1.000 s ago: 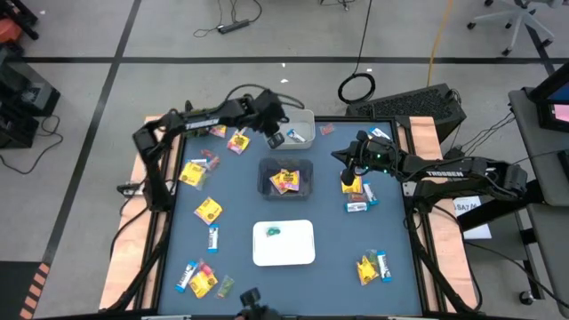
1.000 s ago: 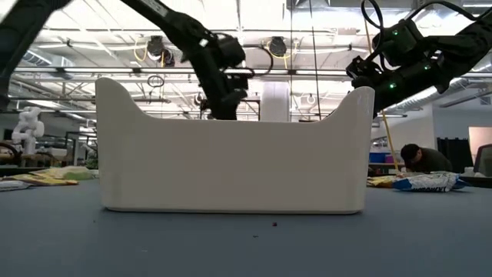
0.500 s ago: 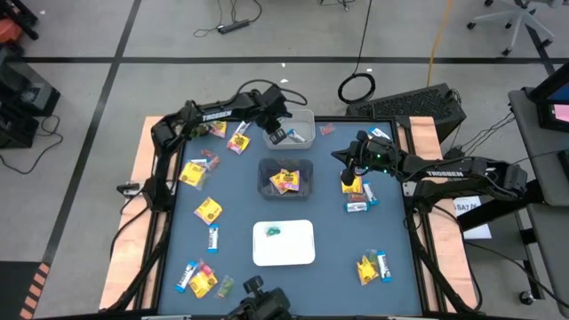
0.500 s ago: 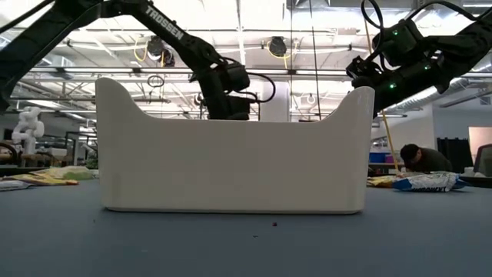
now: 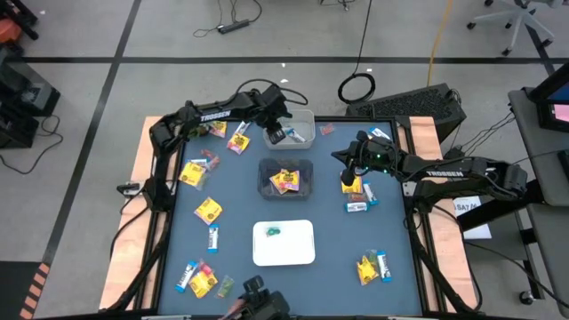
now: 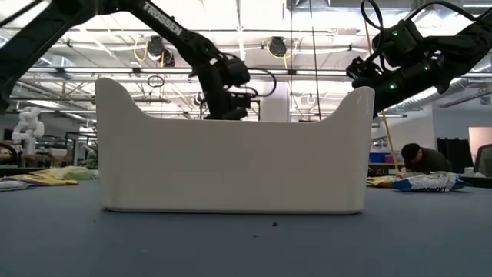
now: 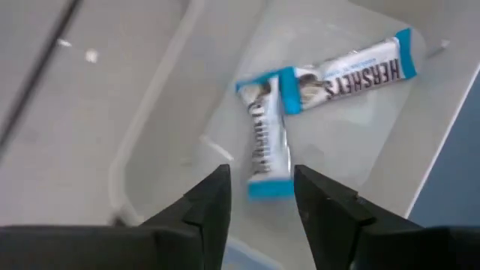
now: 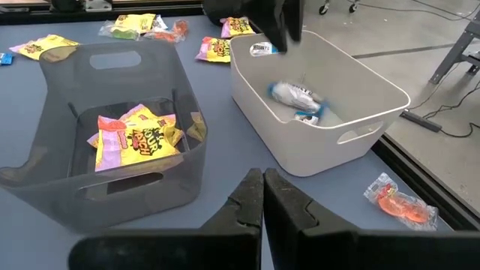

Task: Sort candy
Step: Put the yellow candy into the black bin

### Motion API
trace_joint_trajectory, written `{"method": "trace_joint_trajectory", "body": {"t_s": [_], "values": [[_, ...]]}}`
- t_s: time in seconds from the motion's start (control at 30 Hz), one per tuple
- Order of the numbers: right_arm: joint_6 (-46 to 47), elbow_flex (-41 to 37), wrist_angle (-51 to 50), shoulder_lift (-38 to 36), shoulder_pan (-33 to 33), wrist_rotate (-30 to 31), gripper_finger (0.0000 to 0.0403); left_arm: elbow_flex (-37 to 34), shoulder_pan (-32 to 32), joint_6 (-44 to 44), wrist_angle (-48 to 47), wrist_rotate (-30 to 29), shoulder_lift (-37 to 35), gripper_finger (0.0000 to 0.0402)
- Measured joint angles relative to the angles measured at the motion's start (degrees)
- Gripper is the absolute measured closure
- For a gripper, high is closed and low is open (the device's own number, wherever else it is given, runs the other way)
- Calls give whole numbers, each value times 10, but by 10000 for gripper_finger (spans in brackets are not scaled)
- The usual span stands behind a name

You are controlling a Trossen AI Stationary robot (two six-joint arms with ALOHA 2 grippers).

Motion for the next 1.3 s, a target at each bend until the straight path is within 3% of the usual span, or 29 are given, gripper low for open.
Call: {"method": "trace_joint_trajectory", "body": {"t_s": [0.23, 0.5, 0.7, 0.9, 1.17, 1.3], "values": [[-11, 0, -4, 0, 0, 0, 403, -41, -29, 16, 31, -11, -81, 255], [-11, 0, -15, 0, 0, 0, 403, -209, -102, -1, 76, -40, -218, 276], [-11, 0, -16, 0, 0, 0, 403, -336, -181, -68, 48, -104, -335, 277], [-10, 0, -15, 0, 0, 0, 403, -404, -264, -171, -21, -113, -428, 277], [-9, 0, -11, 0, 0, 0, 403, -448, -368, -296, -149, -91, -457, 277], [-9, 0, -10, 0, 0, 0, 403, -482, -402, -346, -150, -58, -453, 277]]}}
